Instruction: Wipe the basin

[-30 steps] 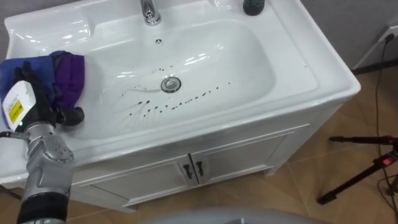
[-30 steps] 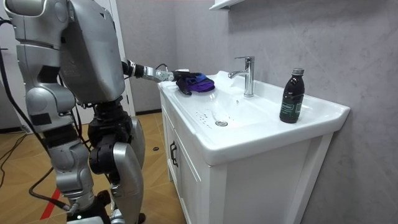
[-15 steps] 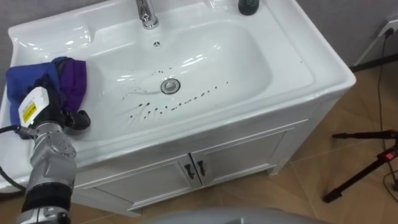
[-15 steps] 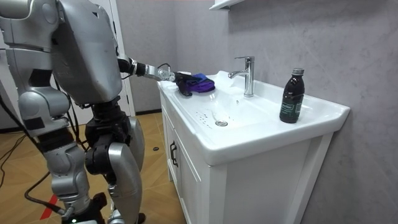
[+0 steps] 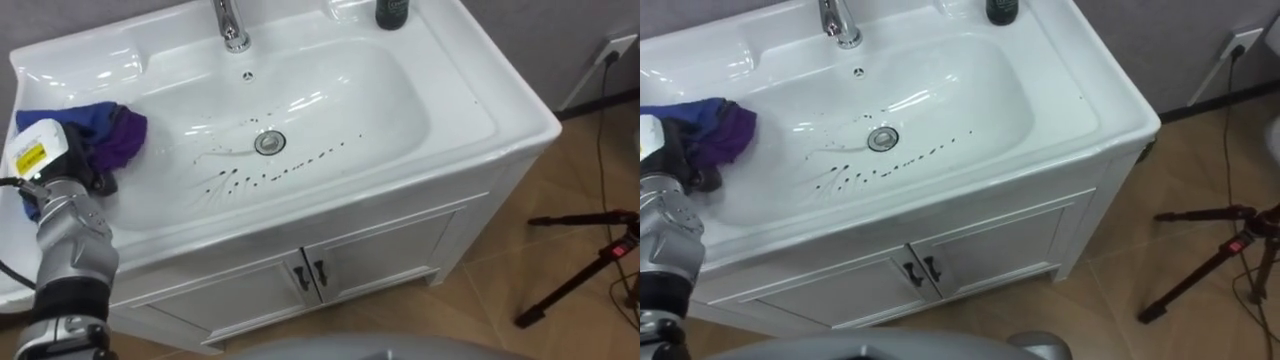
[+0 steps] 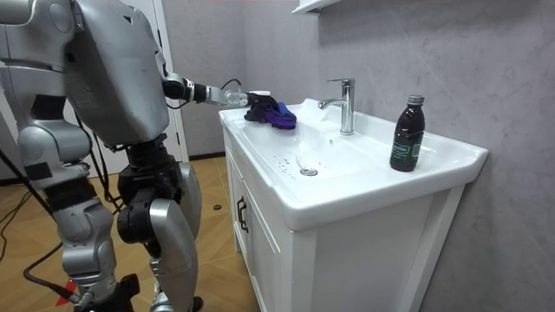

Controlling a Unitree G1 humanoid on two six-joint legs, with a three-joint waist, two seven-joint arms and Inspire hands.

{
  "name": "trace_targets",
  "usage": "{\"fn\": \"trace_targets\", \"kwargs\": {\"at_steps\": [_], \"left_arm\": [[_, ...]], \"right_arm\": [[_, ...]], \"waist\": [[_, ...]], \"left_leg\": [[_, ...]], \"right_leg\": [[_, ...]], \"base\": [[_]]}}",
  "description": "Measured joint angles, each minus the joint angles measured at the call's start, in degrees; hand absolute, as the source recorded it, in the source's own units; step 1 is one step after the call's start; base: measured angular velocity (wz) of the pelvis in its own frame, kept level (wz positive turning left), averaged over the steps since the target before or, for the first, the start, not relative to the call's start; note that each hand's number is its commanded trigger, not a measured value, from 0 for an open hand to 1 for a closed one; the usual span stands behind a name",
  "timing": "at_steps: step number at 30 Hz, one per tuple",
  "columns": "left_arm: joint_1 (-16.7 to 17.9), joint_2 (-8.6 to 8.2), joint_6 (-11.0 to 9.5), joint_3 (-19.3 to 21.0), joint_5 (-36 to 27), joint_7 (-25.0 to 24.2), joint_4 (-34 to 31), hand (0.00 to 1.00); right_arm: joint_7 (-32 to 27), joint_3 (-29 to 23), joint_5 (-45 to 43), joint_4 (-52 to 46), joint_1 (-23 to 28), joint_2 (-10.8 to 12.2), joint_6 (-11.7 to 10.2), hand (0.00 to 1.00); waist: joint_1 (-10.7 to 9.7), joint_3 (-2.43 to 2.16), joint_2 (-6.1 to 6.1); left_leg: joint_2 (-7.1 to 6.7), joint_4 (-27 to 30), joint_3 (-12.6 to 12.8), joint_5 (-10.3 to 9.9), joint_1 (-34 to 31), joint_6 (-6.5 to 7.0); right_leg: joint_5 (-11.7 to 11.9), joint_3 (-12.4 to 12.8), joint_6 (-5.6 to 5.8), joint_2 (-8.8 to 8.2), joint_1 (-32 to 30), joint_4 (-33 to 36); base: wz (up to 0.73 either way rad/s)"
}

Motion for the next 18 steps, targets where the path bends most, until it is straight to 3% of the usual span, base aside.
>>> {"fn": "trace_targets", "kwargs": {"at_steps": [7,18], "left_arm": [[-0.4,0.55,1.4,0.3,0.3,0.0,-0.1,1.0],[-0.9,0.21,1.9,0.1,-0.4,0.1,-0.1,1.0]], "right_arm": [[-0.7,0.0,-0.9,-0.7,-0.2,0.0,0.0,0.0],[-0.8,2.5,-0.5,-0.8,-0.2,0.1,0.0,0.0]], "waist": [[0.0,-0.02,0.14],[0.0,0.06,0.2]], "left_leg": [[-0.02,0.0,-0.1,0.0,0.1,0.0],[-0.03,-0.1,-0.3,0.0,0.0,0.0]], "right_leg": [[0.0,-0.1,0.0,-0.02,0.6,-0.2],[-0.1,-0.2,0.03,-0.09,0.5,-0.3]], "base": [[0.0],[0.0]]}}
